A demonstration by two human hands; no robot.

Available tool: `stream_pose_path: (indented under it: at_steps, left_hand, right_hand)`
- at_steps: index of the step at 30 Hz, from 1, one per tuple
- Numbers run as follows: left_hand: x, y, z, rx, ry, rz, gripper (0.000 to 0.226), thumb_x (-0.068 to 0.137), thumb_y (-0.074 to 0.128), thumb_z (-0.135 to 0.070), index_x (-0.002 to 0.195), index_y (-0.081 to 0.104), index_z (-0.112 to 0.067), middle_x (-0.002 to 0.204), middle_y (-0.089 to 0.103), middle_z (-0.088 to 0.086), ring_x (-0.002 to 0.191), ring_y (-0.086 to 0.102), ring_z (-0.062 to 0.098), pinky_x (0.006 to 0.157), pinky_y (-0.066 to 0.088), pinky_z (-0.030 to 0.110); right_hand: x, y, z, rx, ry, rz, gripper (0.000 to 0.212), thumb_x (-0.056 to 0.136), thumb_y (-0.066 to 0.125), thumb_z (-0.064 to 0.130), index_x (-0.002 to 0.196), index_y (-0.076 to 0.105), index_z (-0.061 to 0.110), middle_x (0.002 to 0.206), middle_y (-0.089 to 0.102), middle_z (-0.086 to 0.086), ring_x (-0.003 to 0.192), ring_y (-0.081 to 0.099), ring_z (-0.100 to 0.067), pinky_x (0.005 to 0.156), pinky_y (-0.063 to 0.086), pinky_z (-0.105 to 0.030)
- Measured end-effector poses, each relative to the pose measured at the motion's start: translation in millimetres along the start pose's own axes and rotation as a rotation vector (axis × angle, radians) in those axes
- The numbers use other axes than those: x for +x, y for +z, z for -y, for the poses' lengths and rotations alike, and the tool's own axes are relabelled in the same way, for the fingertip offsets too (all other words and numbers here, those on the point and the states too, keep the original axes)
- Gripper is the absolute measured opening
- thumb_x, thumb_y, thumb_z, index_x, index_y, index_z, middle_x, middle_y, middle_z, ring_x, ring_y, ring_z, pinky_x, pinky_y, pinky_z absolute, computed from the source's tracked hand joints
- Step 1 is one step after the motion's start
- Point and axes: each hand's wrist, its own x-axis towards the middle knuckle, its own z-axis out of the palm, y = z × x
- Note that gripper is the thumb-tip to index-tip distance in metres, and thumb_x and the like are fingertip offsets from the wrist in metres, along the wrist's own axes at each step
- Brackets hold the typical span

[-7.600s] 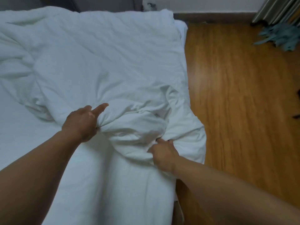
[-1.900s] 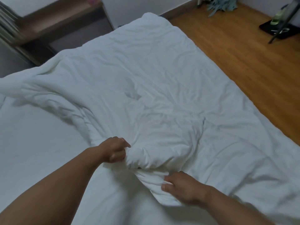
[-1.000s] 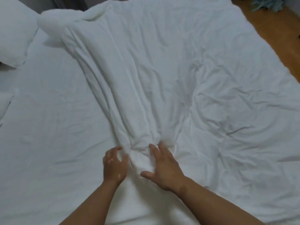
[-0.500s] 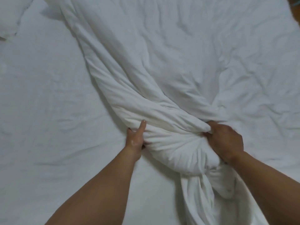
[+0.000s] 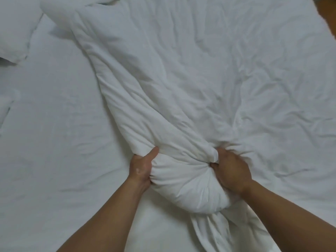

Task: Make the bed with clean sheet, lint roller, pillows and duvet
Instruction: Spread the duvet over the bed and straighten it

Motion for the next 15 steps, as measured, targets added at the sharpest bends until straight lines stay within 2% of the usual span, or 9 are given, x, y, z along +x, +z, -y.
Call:
stream_pose_path:
  at_steps: [3, 5, 8, 10, 13, 15]
  left_hand:
    - [-19, -59, -19, 0.235, 0.064, -0.091, 0.045, 0.074, 0.086, -0.031, 0.11, 0.07, -0.009, 0.103, 0.076, 0.006, 0.094, 0.073, 0.024, 0.091, 0.057, 0.045]
    - [-33, -101, -39, 0.52, 0.137, -0.137, 0.055, 0.075, 0.084, -0.041, 0.117, 0.067, -0.01, 0.11, 0.073, 0.006, 0.102, 0.069, 0.026, 0.095, 0.054, 0.041]
    - [-55, -160, -73, 1.048, 0.224, -0.257, 0.07, 0.083, 0.073, -0.05, 0.131, 0.055, -0.003, 0.127, 0.064, 0.015, 0.115, 0.06, 0.034, 0.096, 0.048, 0.036]
    - [-73, -186, -87, 1.266, 0.305, -0.301, 0.071, 0.087, 0.067, -0.051, 0.133, 0.045, 0.0, 0.129, 0.06, 0.022, 0.118, 0.057, 0.038, 0.094, 0.045, 0.035]
    - [-78, -203, -80, 1.299, 0.378, -0.258, 0.068, 0.09, 0.064, -0.047, 0.131, 0.035, -0.001, 0.123, 0.06, 0.029, 0.114, 0.058, 0.041, 0.09, 0.046, 0.036]
    - [-68, -206, -63, 1.229, 0.38, -0.166, 0.069, 0.091, 0.063, -0.046, 0.132, 0.032, 0.0, 0.125, 0.059, 0.029, 0.115, 0.058, 0.041, 0.092, 0.046, 0.037]
  right_hand:
    - [-23, 1, 41, 0.04, -0.035, 0.082, 0.024, 0.092, 0.056, 0.044, 0.109, 0.046, 0.03, 0.088, 0.061, 0.005, 0.082, 0.063, -0.022, 0.066, 0.051, -0.037]
    - [-44, 7, 72, 0.0, -0.079, 0.104, 0.023, 0.094, 0.055, 0.045, 0.103, 0.041, 0.03, 0.083, 0.054, 0.007, 0.078, 0.063, -0.021, 0.064, 0.049, -0.037]
    - [-74, 22, 122, -0.017, -0.114, 0.079, 0.026, 0.093, 0.055, 0.047, 0.095, 0.036, 0.03, 0.08, 0.051, 0.008, 0.075, 0.061, -0.018, 0.063, 0.046, -0.034]
    - [-83, 32, 153, -0.042, -0.076, 0.055, 0.027, 0.092, 0.057, 0.045, 0.092, 0.035, 0.03, 0.079, 0.049, 0.009, 0.075, 0.059, -0.019, 0.061, 0.041, -0.034]
    - [-91, 45, 202, 0.039, 0.073, -0.07, 0.016, 0.088, 0.061, 0.025, 0.099, 0.048, 0.024, 0.088, 0.052, 0.003, 0.087, 0.061, -0.026, 0.068, 0.047, -0.036]
    - [-102, 59, 239, 0.215, -0.024, -0.241, 0.032, 0.082, 0.062, 0.019, 0.114, 0.059, 0.019, 0.106, 0.059, -0.003, 0.101, 0.061, -0.029, 0.085, 0.051, -0.037]
